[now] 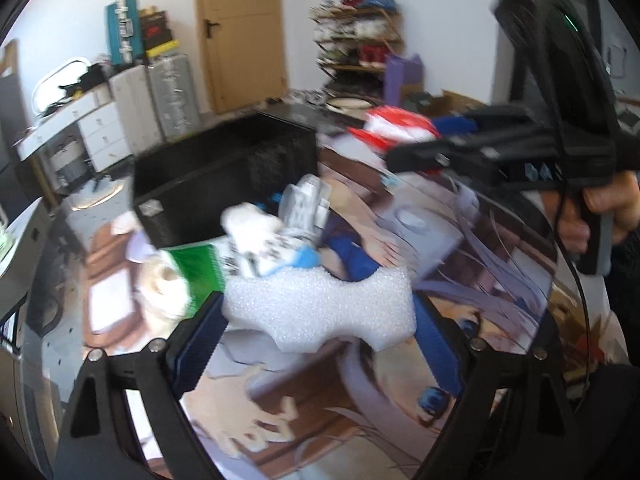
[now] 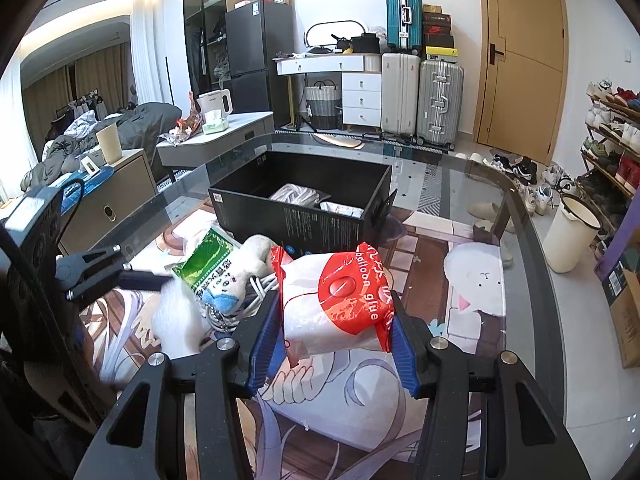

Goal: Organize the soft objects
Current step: 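Lift the red-and-white bag and foam block and carry both over the black box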

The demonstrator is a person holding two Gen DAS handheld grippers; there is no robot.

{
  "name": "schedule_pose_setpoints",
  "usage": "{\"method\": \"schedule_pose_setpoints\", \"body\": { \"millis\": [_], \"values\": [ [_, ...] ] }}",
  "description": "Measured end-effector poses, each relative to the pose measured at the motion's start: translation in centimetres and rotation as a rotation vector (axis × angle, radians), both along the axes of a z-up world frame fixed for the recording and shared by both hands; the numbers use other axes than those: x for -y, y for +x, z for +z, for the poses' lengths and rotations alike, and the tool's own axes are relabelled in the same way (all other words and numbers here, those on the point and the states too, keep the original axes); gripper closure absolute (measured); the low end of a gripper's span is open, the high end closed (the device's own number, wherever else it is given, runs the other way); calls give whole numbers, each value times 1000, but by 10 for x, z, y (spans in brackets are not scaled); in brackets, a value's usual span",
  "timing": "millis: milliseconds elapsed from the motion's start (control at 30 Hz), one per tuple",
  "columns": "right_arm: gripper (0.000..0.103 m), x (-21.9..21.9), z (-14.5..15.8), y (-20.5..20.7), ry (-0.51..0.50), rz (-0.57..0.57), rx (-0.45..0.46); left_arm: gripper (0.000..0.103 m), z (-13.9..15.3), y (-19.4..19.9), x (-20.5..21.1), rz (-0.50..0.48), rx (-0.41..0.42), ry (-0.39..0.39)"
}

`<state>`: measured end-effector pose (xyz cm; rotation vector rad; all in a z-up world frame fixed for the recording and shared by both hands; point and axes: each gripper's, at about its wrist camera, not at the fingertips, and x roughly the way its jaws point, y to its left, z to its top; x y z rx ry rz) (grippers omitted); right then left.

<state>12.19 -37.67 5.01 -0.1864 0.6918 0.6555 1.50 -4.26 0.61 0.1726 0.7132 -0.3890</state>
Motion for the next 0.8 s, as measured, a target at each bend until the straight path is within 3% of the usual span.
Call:
{"method": "schedule_pose_setpoints", "body": {
  "millis": [233,400,800],
  "values": [
    [51,0,9,-2,25,12,23,13,30,6,-37,182,150,-39],
    [51,-10,14,0,28,33,40,13,42,15,-53,268,213,-59],
    [52,-26,22,16,54,55,59,13,52,42,-74,344,286,-66]
  ]
}}
